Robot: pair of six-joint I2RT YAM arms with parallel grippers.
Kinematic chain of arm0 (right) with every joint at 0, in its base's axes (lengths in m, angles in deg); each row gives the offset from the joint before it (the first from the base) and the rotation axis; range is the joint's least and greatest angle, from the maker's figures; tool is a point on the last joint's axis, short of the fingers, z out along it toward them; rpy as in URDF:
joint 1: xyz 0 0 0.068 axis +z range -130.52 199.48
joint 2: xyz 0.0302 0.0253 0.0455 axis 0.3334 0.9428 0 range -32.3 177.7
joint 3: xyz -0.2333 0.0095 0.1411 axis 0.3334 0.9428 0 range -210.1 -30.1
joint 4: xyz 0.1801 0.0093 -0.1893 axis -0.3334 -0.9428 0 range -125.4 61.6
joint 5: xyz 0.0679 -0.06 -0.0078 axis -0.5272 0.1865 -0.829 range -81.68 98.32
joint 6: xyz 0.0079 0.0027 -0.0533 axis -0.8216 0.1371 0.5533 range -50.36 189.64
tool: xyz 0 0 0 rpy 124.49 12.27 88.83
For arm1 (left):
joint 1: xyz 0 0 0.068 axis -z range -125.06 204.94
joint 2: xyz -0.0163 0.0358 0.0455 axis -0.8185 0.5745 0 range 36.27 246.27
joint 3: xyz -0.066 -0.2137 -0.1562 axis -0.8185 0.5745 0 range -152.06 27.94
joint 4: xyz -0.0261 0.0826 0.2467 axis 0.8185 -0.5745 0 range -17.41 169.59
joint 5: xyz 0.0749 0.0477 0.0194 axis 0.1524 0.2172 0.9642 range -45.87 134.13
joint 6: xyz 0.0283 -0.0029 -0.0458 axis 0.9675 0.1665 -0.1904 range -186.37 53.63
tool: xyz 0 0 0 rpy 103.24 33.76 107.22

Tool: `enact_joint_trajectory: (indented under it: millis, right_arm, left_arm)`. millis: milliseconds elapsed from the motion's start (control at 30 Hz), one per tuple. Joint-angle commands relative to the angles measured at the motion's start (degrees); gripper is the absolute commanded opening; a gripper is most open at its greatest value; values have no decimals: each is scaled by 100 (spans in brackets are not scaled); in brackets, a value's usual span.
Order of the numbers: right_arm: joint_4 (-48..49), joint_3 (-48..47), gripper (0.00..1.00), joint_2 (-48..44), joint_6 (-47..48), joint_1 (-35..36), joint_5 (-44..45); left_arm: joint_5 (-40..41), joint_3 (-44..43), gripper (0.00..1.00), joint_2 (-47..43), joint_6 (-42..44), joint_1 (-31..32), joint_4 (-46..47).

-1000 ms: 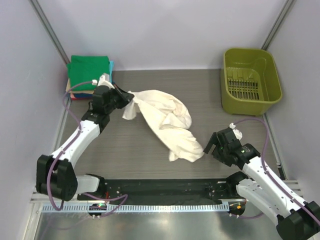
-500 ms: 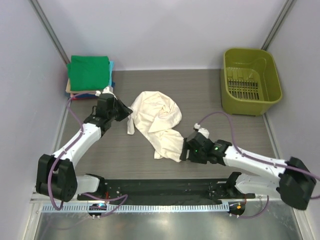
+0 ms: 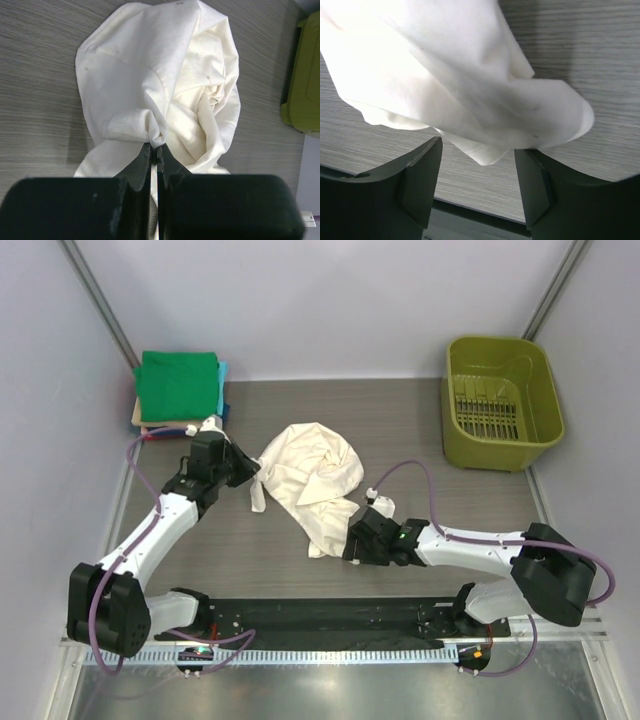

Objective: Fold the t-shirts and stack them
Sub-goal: Flatten the tshirt out

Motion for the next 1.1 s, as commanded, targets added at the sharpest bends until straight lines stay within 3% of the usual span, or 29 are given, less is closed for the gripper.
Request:
enact_joint_trajectory:
  millis: [0,100,333,467,767,1067]
  right_arm:
    - [368,-121,64,158,-181,75,185]
    - [404,-95,52,219,-234,92,185]
    - [53,-146,1,35,-243,92,395]
    - [-1034,-709,1,-412,-32,92,860]
    - [-2680,-3169,1,-1143,1057,92,1529]
    - [-3313,-4717,1,-1862,1700,92,1459]
  left_arm:
    - [120,20,0,-191,114,3,-60]
    - [156,-6,0,-208,131,3,-86]
    - [217,-191,0,-419,245,3,-463]
    - [472,-621,0,-840,561,3,-1122]
    - [1008,-2387,0,-2088,1641,3,-2722]
    - [271,-4618,0,-2607,2855,-6,-3382]
